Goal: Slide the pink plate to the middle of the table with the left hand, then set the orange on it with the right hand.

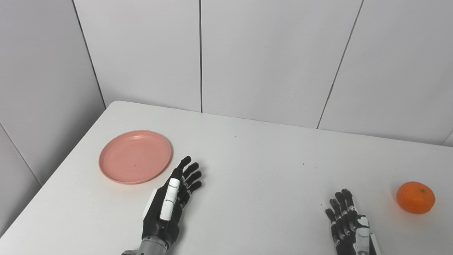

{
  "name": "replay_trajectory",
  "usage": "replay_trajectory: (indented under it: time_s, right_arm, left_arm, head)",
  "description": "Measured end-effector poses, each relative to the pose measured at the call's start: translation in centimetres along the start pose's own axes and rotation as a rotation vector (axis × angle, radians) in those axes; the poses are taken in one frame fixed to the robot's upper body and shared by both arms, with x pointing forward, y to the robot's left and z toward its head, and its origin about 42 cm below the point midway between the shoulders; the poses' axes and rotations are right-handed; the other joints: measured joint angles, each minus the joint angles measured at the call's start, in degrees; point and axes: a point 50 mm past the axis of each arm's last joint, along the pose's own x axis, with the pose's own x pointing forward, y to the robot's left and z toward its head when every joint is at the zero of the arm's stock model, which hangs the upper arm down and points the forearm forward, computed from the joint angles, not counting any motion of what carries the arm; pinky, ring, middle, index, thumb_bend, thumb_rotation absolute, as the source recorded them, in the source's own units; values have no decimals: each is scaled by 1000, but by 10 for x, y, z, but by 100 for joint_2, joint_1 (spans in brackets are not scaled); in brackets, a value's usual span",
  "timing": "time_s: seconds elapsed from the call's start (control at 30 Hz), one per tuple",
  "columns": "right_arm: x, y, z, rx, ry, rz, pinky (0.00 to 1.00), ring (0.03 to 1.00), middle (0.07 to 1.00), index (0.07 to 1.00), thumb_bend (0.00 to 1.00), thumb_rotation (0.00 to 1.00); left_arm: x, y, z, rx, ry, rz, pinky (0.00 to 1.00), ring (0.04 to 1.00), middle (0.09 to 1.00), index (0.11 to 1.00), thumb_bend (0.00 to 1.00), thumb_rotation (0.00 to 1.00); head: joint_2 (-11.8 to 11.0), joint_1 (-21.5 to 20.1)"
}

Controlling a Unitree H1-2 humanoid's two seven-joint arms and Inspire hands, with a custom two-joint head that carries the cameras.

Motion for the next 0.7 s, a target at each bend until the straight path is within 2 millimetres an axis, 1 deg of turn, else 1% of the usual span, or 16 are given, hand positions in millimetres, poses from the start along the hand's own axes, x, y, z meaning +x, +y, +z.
replay_trajectory:
  time_s: [0.13, 0.2, 0.27, 0.37, 0.43, 0.47, 0.53, 0.67, 0.7]
  right_arm:
    - [0, 0, 0, -4, 1, 1, 1000, 1000, 991, 995, 847, 1000]
    - [0, 0, 0, -5, 2, 1, 1000, 1000, 990, 994, 845, 1000]
    - [0, 0, 0, -5, 2, 2, 1000, 1000, 989, 992, 841, 1000]
    - [0, 0, 0, -4, 2, 4, 1000, 1000, 988, 991, 837, 1000]
    - [0, 1, 0, -4, 2, 5, 1000, 1000, 987, 990, 838, 1000]
    - [0, 1, 0, -4, 2, 5, 1000, 1000, 987, 987, 839, 1000]
    - [0, 0, 0, -6, 2, 4, 1000, 1000, 989, 989, 837, 1000]
    - [-1, -3, 0, -13, 6, 3, 1000, 1000, 988, 988, 833, 1000]
    - [0, -3, 0, -13, 6, 3, 1000, 1000, 988, 988, 835, 1000]
  left_arm:
    - [17, 8, 34, 30, -66, -15, 980, 932, 943, 949, 911, 916]
    - [23, 13, 42, 7, -74, -8, 985, 941, 946, 956, 903, 925]
    - [28, 19, 48, 2, -77, -7, 967, 934, 937, 954, 898, 942]
    - [37, 36, 57, 42, -93, 10, 928, 904, 911, 940, 891, 962]
    - [47, 55, 61, 107, -97, 25, 917, 893, 902, 929, 901, 972]
    - [53, 67, 64, 140, -97, 36, 905, 891, 900, 914, 927, 956]
    - [58, 81, 73, 178, -118, 53, 890, 887, 895, 902, 946, 943]
    - [71, 93, 91, 218, -161, 46, 872, 866, 869, 888, 969, 930]
    - [74, 96, 95, 223, -169, 49, 862, 858, 862, 886, 977, 911]
  head:
    - [0, -18]
    - [0, -18]
    - [0, -18]
    - [9, -18]
    - [26, -18]
    - [35, -9]
    - [35, -9]
    - [35, 0]
    - [35, 0]
